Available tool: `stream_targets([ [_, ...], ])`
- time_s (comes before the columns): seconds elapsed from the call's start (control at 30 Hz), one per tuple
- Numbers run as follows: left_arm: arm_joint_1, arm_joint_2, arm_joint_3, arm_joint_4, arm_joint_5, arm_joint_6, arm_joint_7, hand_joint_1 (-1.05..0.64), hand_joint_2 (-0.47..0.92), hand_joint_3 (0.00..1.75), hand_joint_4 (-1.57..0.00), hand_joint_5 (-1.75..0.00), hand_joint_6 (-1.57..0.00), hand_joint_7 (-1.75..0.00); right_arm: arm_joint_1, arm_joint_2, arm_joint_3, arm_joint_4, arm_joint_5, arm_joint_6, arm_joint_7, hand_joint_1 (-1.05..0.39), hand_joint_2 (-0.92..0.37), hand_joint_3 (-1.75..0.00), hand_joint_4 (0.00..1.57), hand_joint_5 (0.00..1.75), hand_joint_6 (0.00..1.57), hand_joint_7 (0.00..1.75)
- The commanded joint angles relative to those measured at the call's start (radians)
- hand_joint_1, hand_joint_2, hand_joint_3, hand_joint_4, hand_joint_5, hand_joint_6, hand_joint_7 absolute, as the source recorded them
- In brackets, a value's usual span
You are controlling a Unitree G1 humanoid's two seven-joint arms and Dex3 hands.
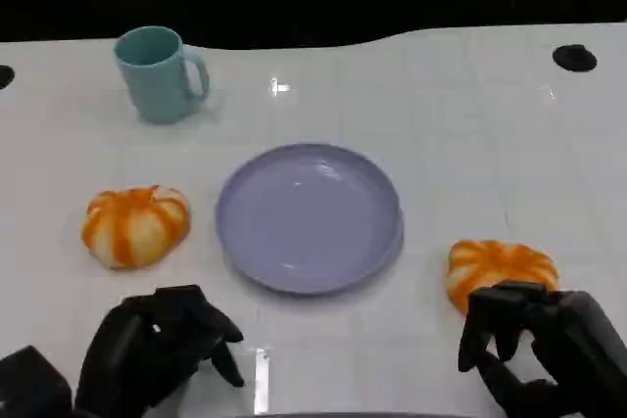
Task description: Grasp the bread from the table and place it into the plate.
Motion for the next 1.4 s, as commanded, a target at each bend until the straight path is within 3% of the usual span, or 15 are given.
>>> stream_targets([
  [0.03, -0.003, 0.011, 0.006, 0.000, 0.005, -0.005, 0.006, -0.94, 0.92, 0.08, -1.15, -1.20, -1.20, -0.72, 0.001, -0.015, -0.005, 0.002, 0.014, -0.007, -0.004, -0.10, -0.14, -1.60, 0.94, 1.75, 0.81, 1.52],
  [1.17, 0.000, 0.012, 0.010, -0.002, 0.001, -0.006, 0.005, -0.95, 0.92, 0.08, -1.14, -1.21, -1.20, -0.74, 0.004, -0.011, -0.003, 0.000, 0.014, -0.013, -0.013, -0.10, -0.13, -1.59, 0.93, 1.75, 0.83, 1.47],
  [1.27, 0.001, 0.012, 0.010, -0.004, -0.001, -0.006, 0.002, -0.94, 0.92, 0.07, -1.14, -1.21, -1.19, -0.74, 0.013, -0.007, -0.004, -0.021, 0.067, -0.011, 0.025, -0.10, -0.15, -1.58, 0.90, 1.74, 0.84, 1.38],
  [1.3, 0.000, 0.012, 0.011, -0.001, -0.001, -0.009, 0.001, -0.94, 0.92, 0.07, -1.14, -1.21, -1.19, -0.74, 0.016, -0.007, -0.002, -0.029, 0.098, -0.010, 0.048, -0.10, -0.19, -1.49, 0.84, 1.67, 0.82, 1.24],
  [1.4, 0.000, 0.012, 0.010, -0.002, -0.001, -0.008, 0.002, -0.94, 0.92, 0.08, -1.14, -1.21, -1.20, -0.74, 0.026, -0.013, 0.001, -0.064, 0.166, 0.008, 0.122, -0.16, -0.33, -1.21, 0.75, 1.21, 0.78, 0.76],
])
